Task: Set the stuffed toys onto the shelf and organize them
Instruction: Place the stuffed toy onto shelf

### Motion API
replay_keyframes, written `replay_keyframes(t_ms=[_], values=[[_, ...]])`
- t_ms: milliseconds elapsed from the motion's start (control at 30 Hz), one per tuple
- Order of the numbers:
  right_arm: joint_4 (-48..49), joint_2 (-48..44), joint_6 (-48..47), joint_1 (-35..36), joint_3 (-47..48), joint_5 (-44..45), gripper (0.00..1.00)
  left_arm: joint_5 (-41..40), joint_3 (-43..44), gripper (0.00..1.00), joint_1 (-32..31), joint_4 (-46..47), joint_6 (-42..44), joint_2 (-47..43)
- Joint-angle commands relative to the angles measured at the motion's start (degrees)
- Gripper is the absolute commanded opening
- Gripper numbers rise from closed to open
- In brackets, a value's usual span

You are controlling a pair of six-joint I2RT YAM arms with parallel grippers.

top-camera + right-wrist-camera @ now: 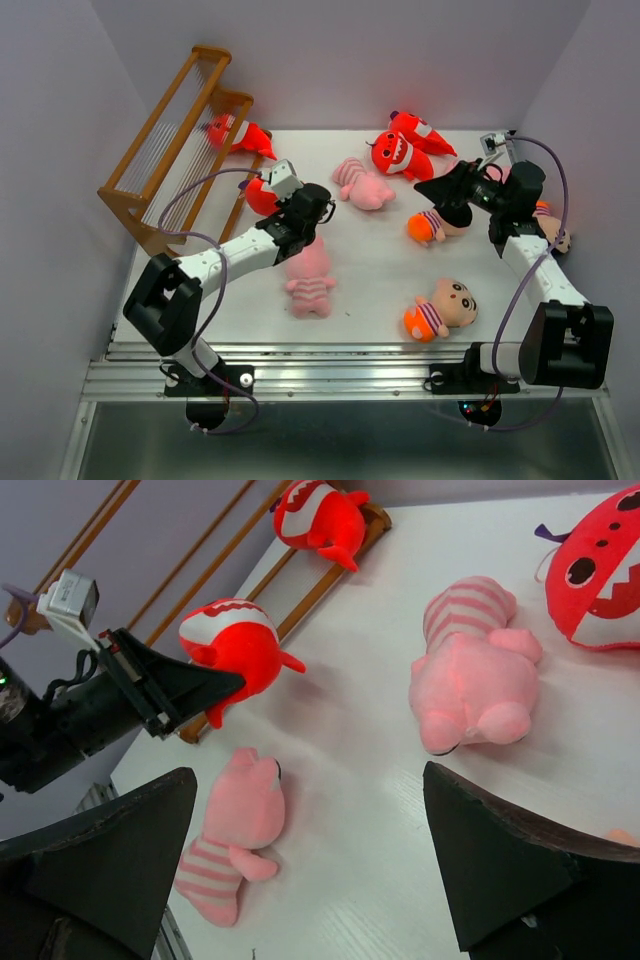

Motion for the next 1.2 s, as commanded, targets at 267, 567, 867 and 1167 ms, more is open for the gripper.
replay_keyframes(t_ms=[267, 567, 867, 1167], values=[[1.8, 0.6, -0.7, -2.2, -0.2, -2.1, 1.0, -1.5, 12.8, 0.0, 8.1, -0.6, 5.1, 9.1], [1.9, 0.3, 0.9, -4.1, 0.0, -4.1, 1.0, 2.4, 18.1, 0.0, 13.3, -1.7, 6.6, 14.2], [1.9, 0.5, 1.5, -5.1, 0.2, -5.4, 1.0, 6.1, 17.4, 0.0, 15.0, -0.8, 4.9, 16.6], [2.1, 0.9, 1.8, -6.2, 0.1, -6.2, 1.0, 5.2, 17.5, 0.0, 17.8, -0.2, 6.5, 17.6]])
